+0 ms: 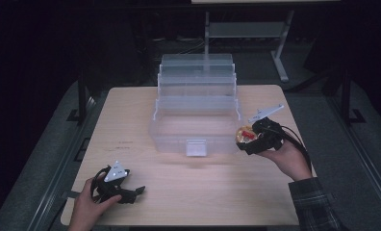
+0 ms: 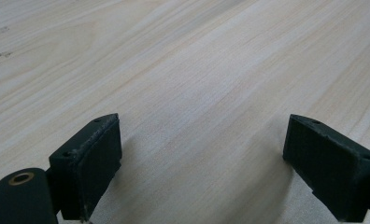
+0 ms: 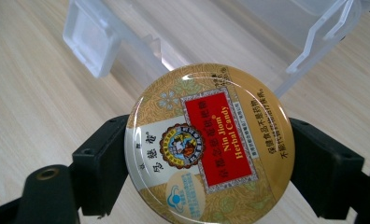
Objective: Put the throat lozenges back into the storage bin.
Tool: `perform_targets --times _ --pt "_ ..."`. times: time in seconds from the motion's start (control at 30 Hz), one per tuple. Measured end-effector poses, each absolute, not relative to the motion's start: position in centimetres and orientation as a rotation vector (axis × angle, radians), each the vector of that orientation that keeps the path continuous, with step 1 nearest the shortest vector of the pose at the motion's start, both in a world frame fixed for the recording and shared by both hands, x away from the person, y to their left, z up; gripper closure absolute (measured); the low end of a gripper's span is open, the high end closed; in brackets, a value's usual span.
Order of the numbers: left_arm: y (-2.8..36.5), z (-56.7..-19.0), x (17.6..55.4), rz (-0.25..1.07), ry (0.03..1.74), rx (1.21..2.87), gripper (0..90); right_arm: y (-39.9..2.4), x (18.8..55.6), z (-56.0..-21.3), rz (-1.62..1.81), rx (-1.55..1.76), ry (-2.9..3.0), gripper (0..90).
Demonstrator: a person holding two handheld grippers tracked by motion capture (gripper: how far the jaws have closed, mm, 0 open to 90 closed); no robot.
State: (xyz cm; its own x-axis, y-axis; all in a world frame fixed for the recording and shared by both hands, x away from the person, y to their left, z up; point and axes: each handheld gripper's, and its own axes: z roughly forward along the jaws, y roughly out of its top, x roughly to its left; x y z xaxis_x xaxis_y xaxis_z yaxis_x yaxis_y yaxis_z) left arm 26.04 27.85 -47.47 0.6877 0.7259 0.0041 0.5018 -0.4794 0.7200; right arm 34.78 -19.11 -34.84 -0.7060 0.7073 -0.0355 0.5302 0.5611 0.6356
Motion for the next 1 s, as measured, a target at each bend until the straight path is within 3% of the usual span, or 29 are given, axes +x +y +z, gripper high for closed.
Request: perform_targets --times 1.0 --pt "27.9 -47.5 26.0 0.402 0.936 2.184 10.7 -16.9 38.7 -33.7 0.894 1.038 2.483 19.4"
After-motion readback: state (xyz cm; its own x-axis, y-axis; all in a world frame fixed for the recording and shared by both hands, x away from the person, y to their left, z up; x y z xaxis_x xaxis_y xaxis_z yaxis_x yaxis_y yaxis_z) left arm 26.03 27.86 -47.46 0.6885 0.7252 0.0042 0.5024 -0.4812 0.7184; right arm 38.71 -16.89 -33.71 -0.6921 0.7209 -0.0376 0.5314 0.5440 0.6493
